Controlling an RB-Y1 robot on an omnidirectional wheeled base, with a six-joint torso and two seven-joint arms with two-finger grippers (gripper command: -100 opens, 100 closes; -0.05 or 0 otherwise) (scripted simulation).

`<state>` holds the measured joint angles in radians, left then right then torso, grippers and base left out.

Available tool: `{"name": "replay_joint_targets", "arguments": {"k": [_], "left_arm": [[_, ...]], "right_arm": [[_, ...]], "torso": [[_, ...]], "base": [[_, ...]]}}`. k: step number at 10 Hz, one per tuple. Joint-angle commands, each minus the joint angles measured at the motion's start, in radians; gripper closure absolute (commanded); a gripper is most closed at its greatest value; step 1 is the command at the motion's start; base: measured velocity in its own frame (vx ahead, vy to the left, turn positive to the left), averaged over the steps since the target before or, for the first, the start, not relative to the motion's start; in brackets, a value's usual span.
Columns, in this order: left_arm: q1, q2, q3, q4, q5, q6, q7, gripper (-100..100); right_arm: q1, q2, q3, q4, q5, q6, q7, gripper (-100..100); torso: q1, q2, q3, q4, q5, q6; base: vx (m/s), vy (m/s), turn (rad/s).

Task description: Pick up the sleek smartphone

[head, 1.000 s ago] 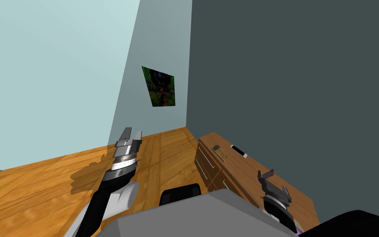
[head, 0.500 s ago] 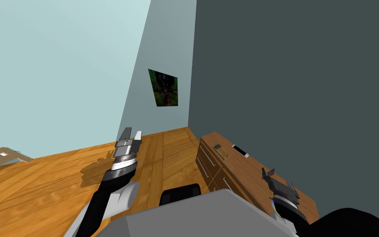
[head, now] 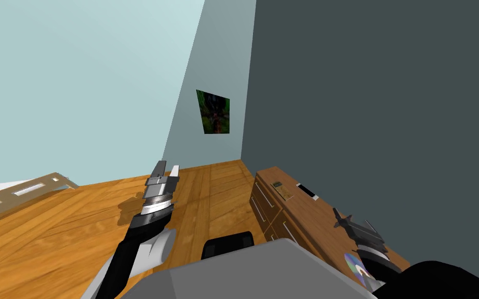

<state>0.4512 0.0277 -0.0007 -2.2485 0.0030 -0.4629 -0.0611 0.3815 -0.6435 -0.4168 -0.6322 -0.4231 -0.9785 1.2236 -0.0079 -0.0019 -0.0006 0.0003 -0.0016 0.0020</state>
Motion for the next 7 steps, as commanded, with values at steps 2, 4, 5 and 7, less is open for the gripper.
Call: {"name": "replay_joint_targets", "arguments": {"k": [2,4,5,7], "left_arm": [[0.000,0.000,0.000,0.000,0.000,0.000,0.000,0],[0.000,0.000,0.000,0.000,0.000,0.000,0.000,0],[0.000,0.000,0.000,0.000,0.000,0.000,0.000,0],[0.000,0.000,0.000,0.000,0.000,0.000,0.000,0]], "right_arm": [[0.025,-0.056,0.027,-0.002,0.026,-0.002,-0.063,-100],[0.046,-0.098,0.050,-0.005,0.050,-0.003,-0.106,-100],[0.046,-0.098,0.050,-0.005,0.050,-0.003,-0.106,-100],[0.086,-0.170,0.099,-0.010,0.101,-0.004,-0.175,-100]], "torso": [[0.000,-0.001,0.000,0.000,0.000,-0.001],[-0.001,-0.002,-0.001,0.000,0.000,-0.001],[0.000,-0.002,-0.001,0.000,0.000,0.000],[0.000,-0.003,-0.002,-0.001,0.000,-0.001]], "base": [[-0.065,0.001,0.106],[-0.058,-0.001,0.096],[-0.025,0.001,-0.013],[-0.065,0.001,0.183]]}}
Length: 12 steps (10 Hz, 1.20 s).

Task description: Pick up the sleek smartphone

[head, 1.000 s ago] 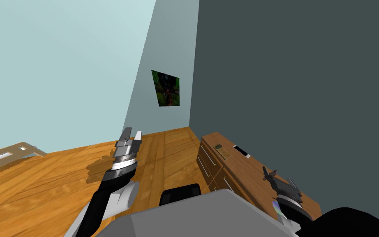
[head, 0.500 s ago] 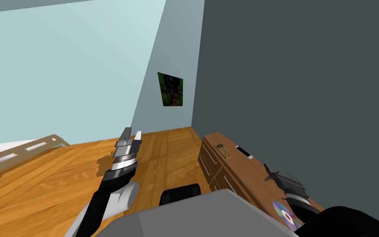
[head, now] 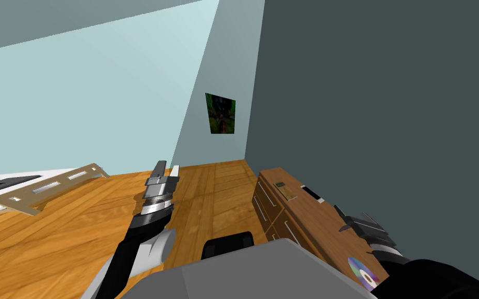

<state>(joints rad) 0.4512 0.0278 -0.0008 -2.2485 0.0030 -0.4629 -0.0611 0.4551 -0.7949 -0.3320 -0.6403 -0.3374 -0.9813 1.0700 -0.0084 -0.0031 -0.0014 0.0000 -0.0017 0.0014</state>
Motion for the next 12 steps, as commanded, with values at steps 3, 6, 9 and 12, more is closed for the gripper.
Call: {"name": "replay_joint_targets", "arguments": {"k": [3,6,9,12], "left_arm": [[0.000,0.000,0.000,0.000,0.000,0.000,0.000,0],[0.000,0.000,0.000,0.000,0.000,0.000,0.000,0],[0.000,0.000,0.000,0.000,0.000,0.000,0.000,0],[0.000,0.000,0.000,0.000,0.000,0.000,0.000,0]], "right_arm": [[0.033,-0.073,0.040,-0.004,0.043,-0.001,-0.086,-100],[0.071,-0.154,0.091,-0.008,0.100,-0.002,-0.170,-100],[0.107,-0.223,0.142,-0.010,0.160,-0.002,-0.240,-100],[0.123,-0.267,0.167,-0.011,0.191,-0.002,-0.301,-100]], "torso": [[0.000,0.001,0.001,0.000,0.000,0.000],[-0.001,-0.001,-0.001,0.000,-0.001,0.001],[-0.002,-0.001,0.000,0.000,-0.001,0.000],[-0.002,0.000,0.000,0.000,-0.001,0.001]], "base": [[-0.077,-0.005,0.082],[-0.060,-0.007,0.108],[-0.074,-0.021,0.131],[-0.068,-0.023,0.096]]}}
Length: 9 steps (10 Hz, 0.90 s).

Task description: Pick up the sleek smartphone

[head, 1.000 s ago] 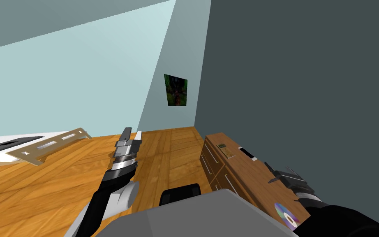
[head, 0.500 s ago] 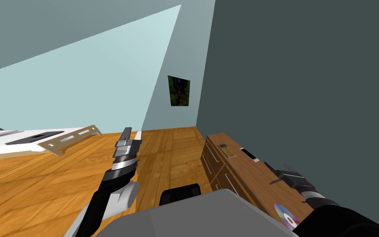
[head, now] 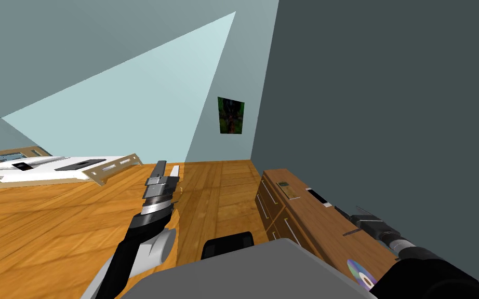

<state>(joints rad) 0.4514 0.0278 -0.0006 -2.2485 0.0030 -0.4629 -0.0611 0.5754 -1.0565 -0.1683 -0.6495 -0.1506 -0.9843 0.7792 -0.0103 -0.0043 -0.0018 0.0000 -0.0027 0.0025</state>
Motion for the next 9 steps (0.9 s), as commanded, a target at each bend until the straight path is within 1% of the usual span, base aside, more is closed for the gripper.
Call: {"name": "replay_joint_targets", "arguments": {"k": [1,2,3,5,6,8,9], "left_arm": [[0.000,0.000,0.000,0.000,0.000,0.000,0.000,0],[0.000,0.000,0.000,0.000,0.000,0.000,0.000,0],[0.000,0.000,0.000,0.000,0.000,0.000,0.000,0],[0.000,0.000,0.000,0.000,0.000,0.000,0.000,0],[0.000,0.000,0.000,0.000,0.000,0.000,0.000,0],[0.000,0.000,0.000,0.000,0.000,0.000,0.000,0],[0.000,0.000,0.000,0.000,0.000,0.000,0.000,0]], "right_arm": [[0.019,-0.041,0.029,-0.002,0.036,0.001,-0.050,-100],[0.034,-0.074,0.054,-0.002,0.067,0.001,-0.076,-100],[0.034,-0.074,0.054,-0.002,0.067,0.001,-0.090,-100],[0.062,-0.136,0.102,-0.001,0.131,0.002,-0.154,-100],[0.062,-0.136,0.102,-0.001,0.131,0.002,-0.164,-100],[0.086,-0.190,0.147,0.001,0.193,0.004,-0.227,-100],[0.086,-0.190,0.147,0.001,0.193,0.004,-0.231,-100]], "torso": [[0.000,0.000,0.000,0.000,0.000,0.000],[0.000,0.000,0.000,0.000,0.000,-0.001],[0.000,0.000,0.000,0.000,0.000,-0.001],[-0.001,0.000,0.000,0.000,0.000,0.000],[-0.002,0.001,0.001,0.000,0.000,-0.001],[-0.002,-0.001,0.000,0.000,0.000,0.000],[-0.003,0.000,0.000,0.000,-0.001,0.000]], "base": [[-0.052,-0.011,0.136],[-0.076,-0.024,0.185],[-0.062,-0.033,0.061],[-0.082,-0.037,0.145],[-0.067,-0.035,0.076],[-0.061,-0.048,0.129],[-0.062,-0.051,0.056]]}}
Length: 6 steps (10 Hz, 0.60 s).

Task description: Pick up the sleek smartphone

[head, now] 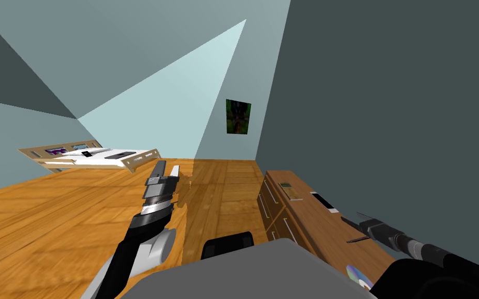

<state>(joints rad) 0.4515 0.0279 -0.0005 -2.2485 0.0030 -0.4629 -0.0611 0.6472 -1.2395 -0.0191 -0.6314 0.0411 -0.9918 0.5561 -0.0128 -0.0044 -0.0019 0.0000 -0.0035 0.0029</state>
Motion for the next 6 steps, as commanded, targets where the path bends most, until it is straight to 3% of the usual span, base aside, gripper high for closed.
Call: {"name": "replay_joint_targets", "arguments": {"k": [1,4,6], "left_arm": [[0.000,0.000,0.000,0.000,0.000,0.000,0.000,0],[0.000,0.000,0.000,0.000,0.000,0.000,0.000,0],[0.000,0.000,0.000,0.000,0.000,0.000,0.000,0]], "right_arm": [[0.024,-0.031,0.020,-0.015,0.032,0.012,-0.039,-100],[0.050,-0.091,0.079,-0.010,0.118,0.014,-0.120,-100],[0.056,-0.106,0.096,-0.008,0.145,0.015,-0.143,-100]], "torso": [[0.000,0.000,0.000,0.000,0.000,0.000],[-0.001,0.000,0.000,0.000,0.000,-0.001],[-0.001,0.000,0.000,0.000,0.000,0.000]], "base": [[-0.051,-0.032,0.085],[-0.072,-0.057,0.141],[-0.054,-0.059,0.044]]}}
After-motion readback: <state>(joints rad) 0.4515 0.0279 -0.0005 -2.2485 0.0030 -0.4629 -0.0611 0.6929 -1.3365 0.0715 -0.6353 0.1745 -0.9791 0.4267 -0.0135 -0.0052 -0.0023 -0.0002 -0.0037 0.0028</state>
